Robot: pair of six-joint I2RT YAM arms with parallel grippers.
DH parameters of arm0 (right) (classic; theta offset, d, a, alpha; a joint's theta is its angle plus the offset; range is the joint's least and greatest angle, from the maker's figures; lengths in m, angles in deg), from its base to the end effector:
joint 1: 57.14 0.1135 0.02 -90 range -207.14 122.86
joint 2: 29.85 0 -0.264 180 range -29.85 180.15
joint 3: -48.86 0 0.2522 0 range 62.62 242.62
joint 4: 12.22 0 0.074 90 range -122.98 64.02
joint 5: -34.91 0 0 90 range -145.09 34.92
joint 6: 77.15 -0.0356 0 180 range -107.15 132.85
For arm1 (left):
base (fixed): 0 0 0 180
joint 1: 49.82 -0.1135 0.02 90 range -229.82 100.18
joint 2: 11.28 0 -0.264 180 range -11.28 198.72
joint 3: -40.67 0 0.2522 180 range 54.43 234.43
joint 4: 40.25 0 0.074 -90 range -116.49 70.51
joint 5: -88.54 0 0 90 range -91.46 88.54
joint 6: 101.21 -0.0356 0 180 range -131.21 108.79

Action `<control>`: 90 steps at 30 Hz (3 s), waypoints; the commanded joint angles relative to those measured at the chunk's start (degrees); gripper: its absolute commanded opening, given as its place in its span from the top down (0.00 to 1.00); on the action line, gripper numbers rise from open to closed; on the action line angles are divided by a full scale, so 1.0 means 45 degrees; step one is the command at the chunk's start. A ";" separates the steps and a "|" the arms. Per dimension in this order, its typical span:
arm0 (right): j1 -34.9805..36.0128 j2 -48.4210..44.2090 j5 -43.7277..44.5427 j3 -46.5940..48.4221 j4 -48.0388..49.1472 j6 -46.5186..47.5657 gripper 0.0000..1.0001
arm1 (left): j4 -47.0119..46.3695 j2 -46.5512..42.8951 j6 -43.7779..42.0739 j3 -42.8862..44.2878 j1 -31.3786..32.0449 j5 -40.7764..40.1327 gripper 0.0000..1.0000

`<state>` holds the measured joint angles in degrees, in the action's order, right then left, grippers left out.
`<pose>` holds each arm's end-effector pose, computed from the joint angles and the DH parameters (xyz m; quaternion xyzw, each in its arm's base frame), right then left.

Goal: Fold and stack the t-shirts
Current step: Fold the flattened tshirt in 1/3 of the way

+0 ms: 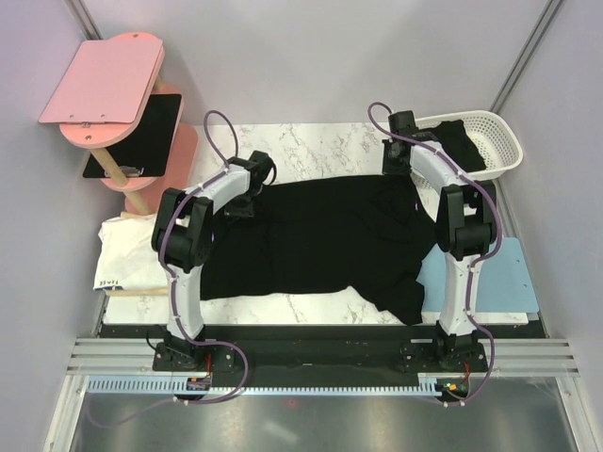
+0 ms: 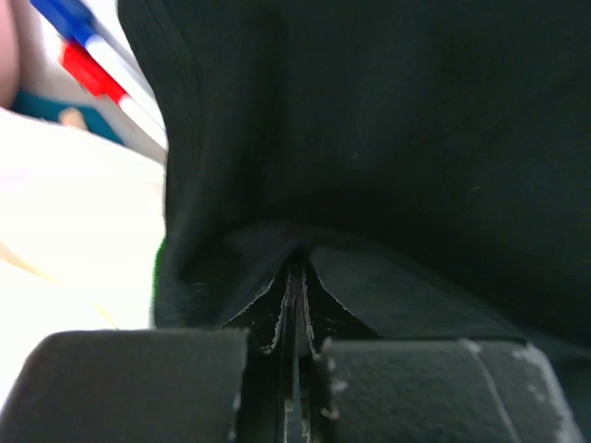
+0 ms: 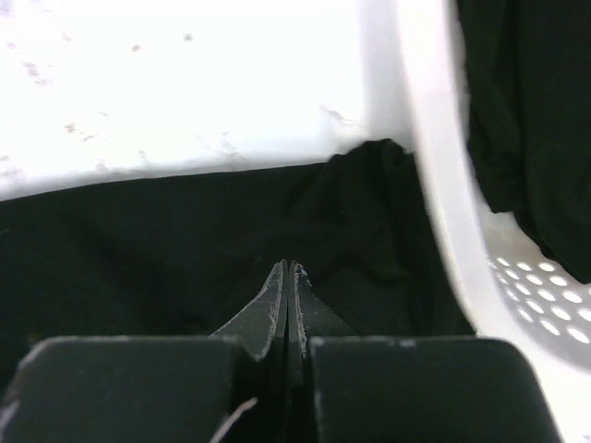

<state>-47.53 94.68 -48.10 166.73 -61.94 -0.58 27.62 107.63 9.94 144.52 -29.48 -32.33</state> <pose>0.4747 0.0760 0.2107 0.0495 0.9544 0.0005 0.2945 0.3852 -0.1233 0.1753 -0.0232 0.9620 0.2274 0.1497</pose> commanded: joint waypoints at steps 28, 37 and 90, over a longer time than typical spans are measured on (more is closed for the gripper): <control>0.0482 0.0822 -0.2782 0.0379 0.0609 0.0055 1.00 | 0.0144 0.0915 -0.0402 0.4043 -0.1336 0.2194 0.98; 0.0483 0.0862 -0.2763 0.0379 0.0649 0.0113 1.00 | 0.0670 0.2537 -0.0988 0.4998 -0.1355 0.0729 0.98; 0.0053 0.3191 -0.0787 0.3490 -0.0039 0.0427 1.00 | -0.0285 -0.1091 -0.1224 0.4985 -0.0848 0.2857 0.33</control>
<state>-46.33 112.80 -50.99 187.85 -65.99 0.33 27.11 105.51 2.95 173.50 -33.52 -19.76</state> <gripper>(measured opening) 0.004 0.662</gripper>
